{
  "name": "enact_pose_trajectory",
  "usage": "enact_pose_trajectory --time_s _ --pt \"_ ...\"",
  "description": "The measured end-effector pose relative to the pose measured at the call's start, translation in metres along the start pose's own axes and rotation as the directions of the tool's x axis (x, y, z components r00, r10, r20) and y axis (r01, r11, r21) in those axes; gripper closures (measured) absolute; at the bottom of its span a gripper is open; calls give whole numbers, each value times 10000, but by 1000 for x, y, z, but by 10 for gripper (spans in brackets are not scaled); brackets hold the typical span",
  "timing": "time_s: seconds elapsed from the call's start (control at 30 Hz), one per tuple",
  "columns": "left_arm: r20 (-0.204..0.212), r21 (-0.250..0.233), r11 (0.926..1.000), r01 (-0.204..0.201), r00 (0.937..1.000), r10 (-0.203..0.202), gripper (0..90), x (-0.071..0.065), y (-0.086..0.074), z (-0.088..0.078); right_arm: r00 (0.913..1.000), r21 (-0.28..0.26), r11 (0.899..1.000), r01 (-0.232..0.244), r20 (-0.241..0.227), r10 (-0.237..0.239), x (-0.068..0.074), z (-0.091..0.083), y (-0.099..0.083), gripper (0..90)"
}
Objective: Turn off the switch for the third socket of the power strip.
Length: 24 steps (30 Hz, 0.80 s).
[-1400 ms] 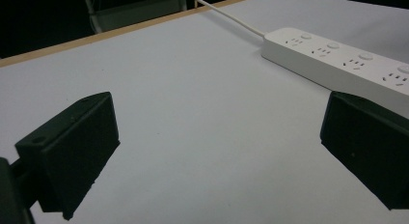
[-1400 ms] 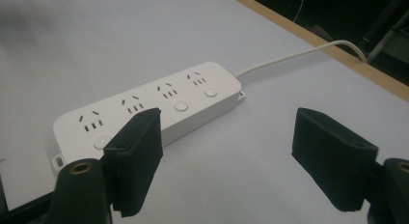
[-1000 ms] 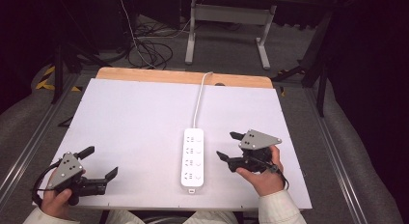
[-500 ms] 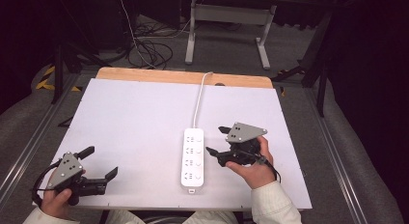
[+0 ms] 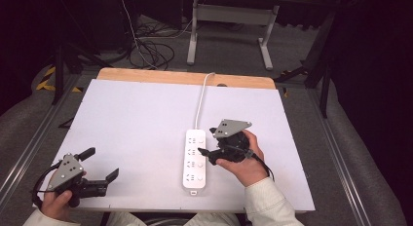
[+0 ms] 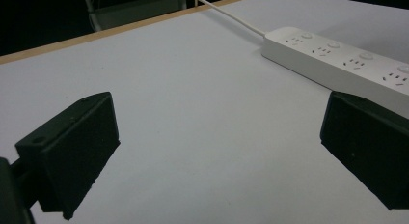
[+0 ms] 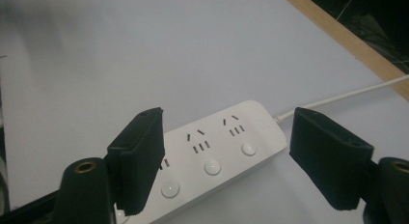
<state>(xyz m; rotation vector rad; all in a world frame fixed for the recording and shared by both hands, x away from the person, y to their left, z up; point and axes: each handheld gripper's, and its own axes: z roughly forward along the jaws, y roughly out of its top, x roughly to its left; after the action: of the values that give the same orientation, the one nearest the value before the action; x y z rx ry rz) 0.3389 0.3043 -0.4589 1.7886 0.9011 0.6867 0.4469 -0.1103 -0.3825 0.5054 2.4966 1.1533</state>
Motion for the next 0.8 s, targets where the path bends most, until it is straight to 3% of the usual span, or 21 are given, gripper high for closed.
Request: enact_pose_trajectory --time_s 0.17,0.3,0.37,0.47,0.5,0.57,0.6,0.63,0.7,0.8 --pt "4 -21 10000 -13 10000 13 4 0 0 0 10000 188 9998 38 -45 -38 1 3 0 313" --pt "11 -25 10000 -16 10000 16 4 0 0 0 9998 622 9980 118 -165 -108 0 5 -1 427" --pt "27 -26 10000 -18 10000 18 4 0 0 0 9993 817 9964 211 -323 -185 0 7 -1 554" --pt "25 -22 10000 -20 10000 21 4 0 0 0 9991 995 9950 51 -429 -9 1 10 -1 607" --pt "19 -21 10000 -18 10000 18 4 0 0 0 9980 1094 9940 -35 -623 104 0 10 -2 699" --pt "18 -21 10000 -19 10000 19 4 0 0 0 9940 1204 9923 -303 -1003 425 0 12 -1 813" --pt "19 -20 10000 -16 10000 16 4 0 0 0 9940 1204 9923 -303 -1003 425 0 12 -1 813" --pt "20 -20 10000 -19 10000 19 4 0 0 0 9848 1417 9886 -511 -1572 735 -3 14 -1 900" --pt "23 -21 10000 -25 10000 25 4 0 0 0 9757 1516 9858 -724 -1940 1015 -4 15 -1 900" --pt "26 -35 10000 1 10000 -1 4 -1 0 0 9724 1711 9818 -829 -2016 1172 -3 17 -1 900"
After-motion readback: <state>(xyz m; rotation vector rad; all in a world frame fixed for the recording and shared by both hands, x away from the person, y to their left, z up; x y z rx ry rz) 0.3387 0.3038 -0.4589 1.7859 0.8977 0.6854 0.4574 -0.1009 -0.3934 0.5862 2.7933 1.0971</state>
